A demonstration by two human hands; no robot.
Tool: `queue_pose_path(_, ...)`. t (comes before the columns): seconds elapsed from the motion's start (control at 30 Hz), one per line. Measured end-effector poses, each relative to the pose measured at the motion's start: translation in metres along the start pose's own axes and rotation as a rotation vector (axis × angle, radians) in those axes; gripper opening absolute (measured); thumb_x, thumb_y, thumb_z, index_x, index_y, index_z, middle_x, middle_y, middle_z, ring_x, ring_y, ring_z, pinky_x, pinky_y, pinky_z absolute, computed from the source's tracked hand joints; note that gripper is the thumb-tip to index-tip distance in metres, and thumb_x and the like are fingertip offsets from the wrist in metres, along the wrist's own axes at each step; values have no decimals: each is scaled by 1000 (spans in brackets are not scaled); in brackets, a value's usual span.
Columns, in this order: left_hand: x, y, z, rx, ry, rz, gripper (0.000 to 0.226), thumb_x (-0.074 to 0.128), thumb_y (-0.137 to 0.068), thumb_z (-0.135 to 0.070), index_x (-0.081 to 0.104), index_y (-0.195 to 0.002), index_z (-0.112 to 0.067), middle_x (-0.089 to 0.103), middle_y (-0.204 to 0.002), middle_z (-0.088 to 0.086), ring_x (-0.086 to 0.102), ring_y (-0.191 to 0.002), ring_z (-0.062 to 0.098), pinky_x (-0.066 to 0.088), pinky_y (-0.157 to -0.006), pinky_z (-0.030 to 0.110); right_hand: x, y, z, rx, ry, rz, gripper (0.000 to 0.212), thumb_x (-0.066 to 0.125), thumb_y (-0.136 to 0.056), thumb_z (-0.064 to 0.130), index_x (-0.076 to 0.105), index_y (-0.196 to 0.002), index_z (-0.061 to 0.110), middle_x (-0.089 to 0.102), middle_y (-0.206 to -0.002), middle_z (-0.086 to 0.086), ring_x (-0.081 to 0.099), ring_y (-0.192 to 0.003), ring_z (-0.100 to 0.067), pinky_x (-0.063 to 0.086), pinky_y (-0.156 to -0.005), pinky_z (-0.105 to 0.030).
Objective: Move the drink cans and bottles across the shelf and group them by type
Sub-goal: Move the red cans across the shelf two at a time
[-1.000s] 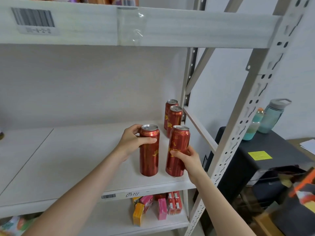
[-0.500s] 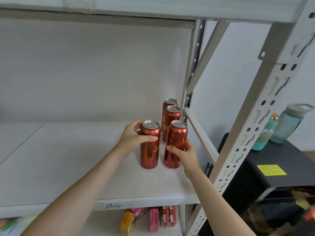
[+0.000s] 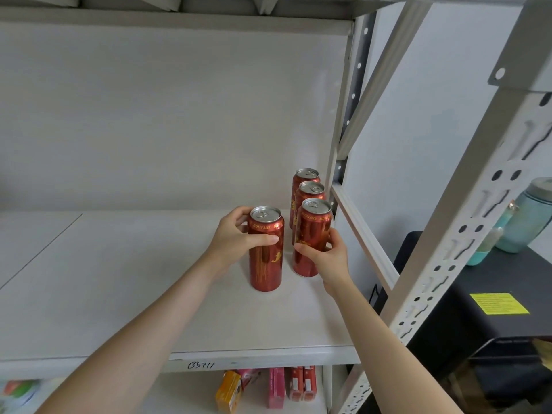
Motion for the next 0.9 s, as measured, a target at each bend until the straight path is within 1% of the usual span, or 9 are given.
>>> queue_pose_path(0.2,1,3,1,1,32,35,72,93,-44,-28,66,-110,-23,73,-111,-4,69,-103,11,53,-89,31,-3,-9,-7,31,27,-25,75,89,-67,25,48,-129,26,61,-120,3,60,-108,-18,51,-91,-39)
queue_pose_path(0.27,2,4,1,4,40,53,68,92,-49,-21,65,-111,-22,73,-111,-5,69,-103,10,52,-85,27,-2,-8,-9,29,35,-24,80,90,-65,28,46,-131,26,60,-121,3,59,-108,-17,52,-85,-31)
queue_pose_path(0.33,3,5,1,1,45,69,67,91,-52,-18,64,-113,-21,73,-111,-6,68,-103,9,52,-83,25,0,-4,-10,30,37,-20,80,90,-65,30,44,-130,29,57,-121,7,57,-105,-8,48,-76,-21)
queue_pose_path(0.4,2,7,2,-1,47,81,68,91,-53,-18,64,-115,-22,72,-112,-7,68,-104,10,52,-83,25,-3,5,-14,51,31,-28,83,90,-65,32,40,-131,33,52,-122,10,54,-103,-2,45,-76,-17)
queue_pose_path(0.5,1,9,3,-3,28,89,71,92,-50,-26,64,-115,-27,72,-112,-5,68,-103,13,54,-85,29,-17,26,-24,74,63,-106,86,90,-64,40,39,-133,36,48,-128,12,50,-113,-8,43,-91,-28)
queue_pose_path(0.63,2,12,2,-15,1,91,70,92,-48,-29,64,-112,-34,73,-107,-1,70,-98,15,56,-86,33,-27,62,-25,25,122,-193,68,87,-65,44,48,-119,39,54,-119,19,53,-111,-3,45,-92,-32)
queue_pose_path(0.77,1,16,-3,-7,-31,90,68,92,-51,-24,64,-113,-32,73,-106,-1,71,-95,14,56,-84,30,-2,78,-15,-22,201,-64,56,87,-68,35,56,-114,33,60,-110,26,58,-104,0,51,-87,-27)
queue_pose_path(0.83,2,19,-5,-9,-35,96,69,91,-52,-23,64,-114,-29,72,-107,-1,70,-96,14,55,-85,30,14,81,-13,-18,223,23,61,88,-67,34,57,-119,32,59,-109,29,57,-104,2,49,-85,-23)
queue_pose_path(0.9,4,22,-6,-9,-42,106,68,91,-51,-23,64,-114,-29,72,-107,-2,70,-96,13,54,-83,28,25,82,-12,-4,252,82,71,89,-66,32,54,-127,29,57,-115,24,55,-107,1,46,-85,-22)
Point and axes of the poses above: each hand's wrist, its own y-axis away from the middle knuckle, its own x-axis out of the palm, z = x × y, the point moved 10 cm from there along -y, towards the middle knuckle
